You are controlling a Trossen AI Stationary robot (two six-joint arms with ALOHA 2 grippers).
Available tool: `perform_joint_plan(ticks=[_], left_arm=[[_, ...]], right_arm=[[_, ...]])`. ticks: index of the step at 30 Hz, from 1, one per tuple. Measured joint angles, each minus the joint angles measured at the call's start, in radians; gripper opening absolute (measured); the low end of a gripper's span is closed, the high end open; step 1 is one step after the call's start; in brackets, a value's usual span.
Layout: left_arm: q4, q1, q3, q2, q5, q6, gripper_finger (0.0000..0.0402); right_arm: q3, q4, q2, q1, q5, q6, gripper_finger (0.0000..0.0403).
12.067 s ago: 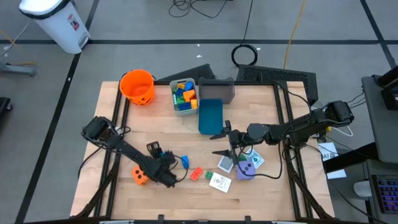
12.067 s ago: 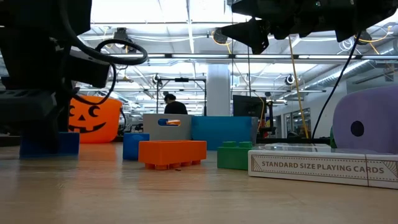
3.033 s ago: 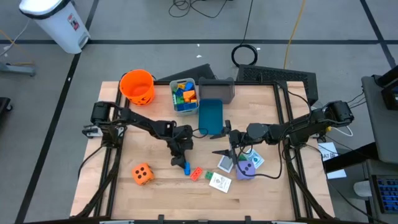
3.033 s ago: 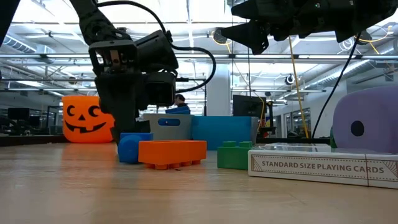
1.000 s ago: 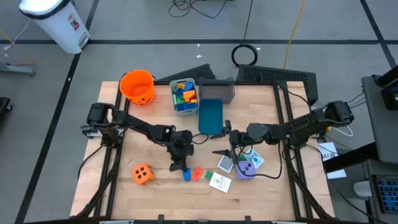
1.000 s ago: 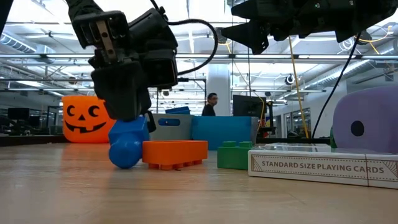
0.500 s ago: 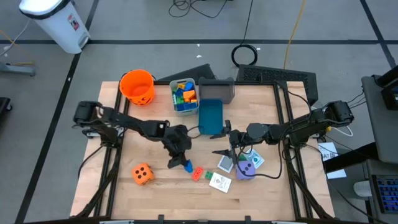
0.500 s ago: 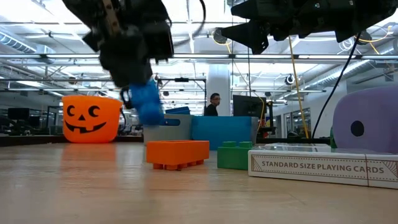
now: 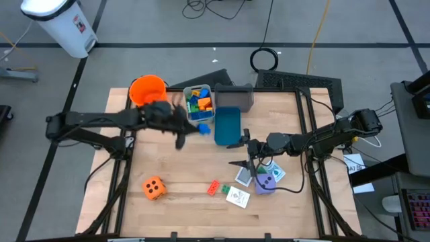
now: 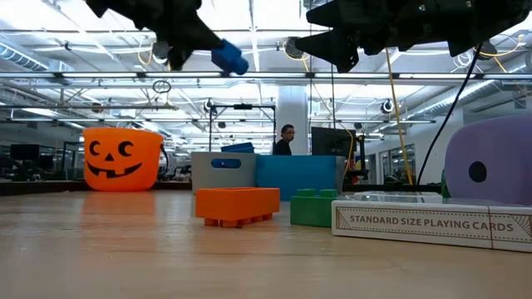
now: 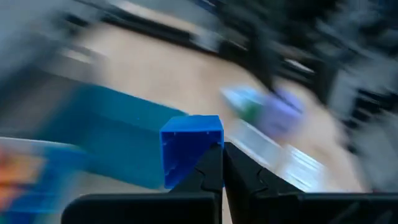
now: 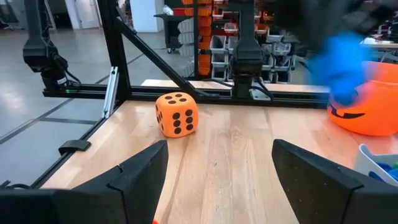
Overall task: Pick & Place Toys
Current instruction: Put the blue 1 stud gamepiece into the white bin
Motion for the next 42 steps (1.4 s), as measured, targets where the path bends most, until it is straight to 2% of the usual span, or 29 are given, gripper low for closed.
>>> perform_joint_plan(ticks=[4,6,15,23,32,42], left_arm=[[0.001,0.120,0.000,-0.032,-0.195,0.014,0.0005],[-0.016,0.180,0.000,-0.023,-0.244,0.005,0.0003],[-0.010,0.360,0.000,0.166,-0.282,-0.054,0.0003],[0.116,0.424,0.000,0.320,-0.430,-0.055,0.0004],[0.124,0.464,0.000,0.385,-0.419,-0.085,0.0004],[0.156,0.463,0.000,0.465,-0.448,-0.108,0.0029]], right_arm=[[0.000,0.003,0.000,0.000,0.000,0.000,0.0281],[0.000,0.002,0.000,0.000,0.000,0.000,0.0281],[0.000,-0.003,0.000,0.000,-0.003,-0.003,0.0281],[0.000,-0.006,0.000,0.000,-0.003,-0.005,0.0281],[0.000,-0.006,0.000,0.000,-0.004,-0.007,0.0281],[0.000,-0.006,0.000,0.000,-0.004,-0.004,0.0281]])
